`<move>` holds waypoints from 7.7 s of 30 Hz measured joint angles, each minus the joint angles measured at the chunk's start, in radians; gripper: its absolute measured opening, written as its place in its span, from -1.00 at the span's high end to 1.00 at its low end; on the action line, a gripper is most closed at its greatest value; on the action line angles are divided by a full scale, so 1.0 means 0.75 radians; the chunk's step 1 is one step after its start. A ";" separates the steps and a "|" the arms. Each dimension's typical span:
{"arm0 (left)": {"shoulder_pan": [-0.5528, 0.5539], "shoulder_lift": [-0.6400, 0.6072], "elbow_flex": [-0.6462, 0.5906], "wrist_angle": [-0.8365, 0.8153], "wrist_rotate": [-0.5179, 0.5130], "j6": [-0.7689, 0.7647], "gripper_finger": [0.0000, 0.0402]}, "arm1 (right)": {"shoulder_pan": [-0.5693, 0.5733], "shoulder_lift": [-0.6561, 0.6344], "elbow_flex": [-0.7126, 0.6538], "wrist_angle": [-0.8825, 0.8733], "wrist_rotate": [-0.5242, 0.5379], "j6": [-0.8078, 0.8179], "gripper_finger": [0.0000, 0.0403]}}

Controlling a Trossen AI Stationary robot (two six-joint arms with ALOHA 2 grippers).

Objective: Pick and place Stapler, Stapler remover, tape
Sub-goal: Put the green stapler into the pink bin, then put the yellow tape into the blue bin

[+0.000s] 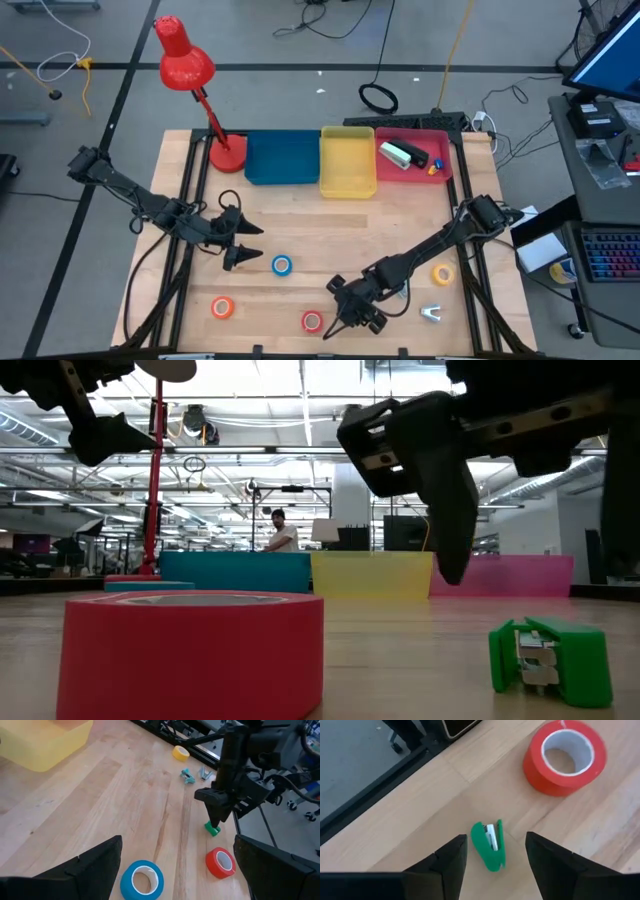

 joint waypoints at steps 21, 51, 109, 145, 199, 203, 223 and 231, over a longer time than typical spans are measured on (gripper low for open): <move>0.001 0.000 0.000 0.000 -0.046 -0.027 -0.89 | 0.001 0.136 -0.002 0.076 0.040 -0.058 0.44; 0.003 0.000 0.000 0.010 -0.120 -0.006 -0.89 | -0.633 -0.765 -0.006 -1.289 1.437 0.968 0.75; 0.003 0.000 0.000 0.008 -0.174 -0.016 -0.89 | -1.824 -0.835 -0.706 -0.551 0.859 1.115 0.28; 0.003 0.000 0.000 0.131 -0.172 -0.102 -0.89 | -0.390 -1.588 -0.706 -1.139 -0.075 2.473 0.95; 0.003 0.000 0.000 0.098 -0.173 -0.068 -0.89 | 0.256 -0.932 -0.707 -0.947 -0.009 2.901 0.09; 0.003 0.000 0.000 0.098 -0.173 -0.068 -0.89 | 0.256 -0.861 -0.707 -0.922 0.037 2.910 0.13; 0.003 0.000 0.000 0.118 -0.173 -0.077 -0.89 | 0.228 -0.626 -0.707 -0.727 -0.032 2.943 0.84; 0.003 0.000 0.000 0.157 -0.173 -0.077 -0.89 | 0.227 -0.730 -0.707 -0.747 0.047 2.928 0.86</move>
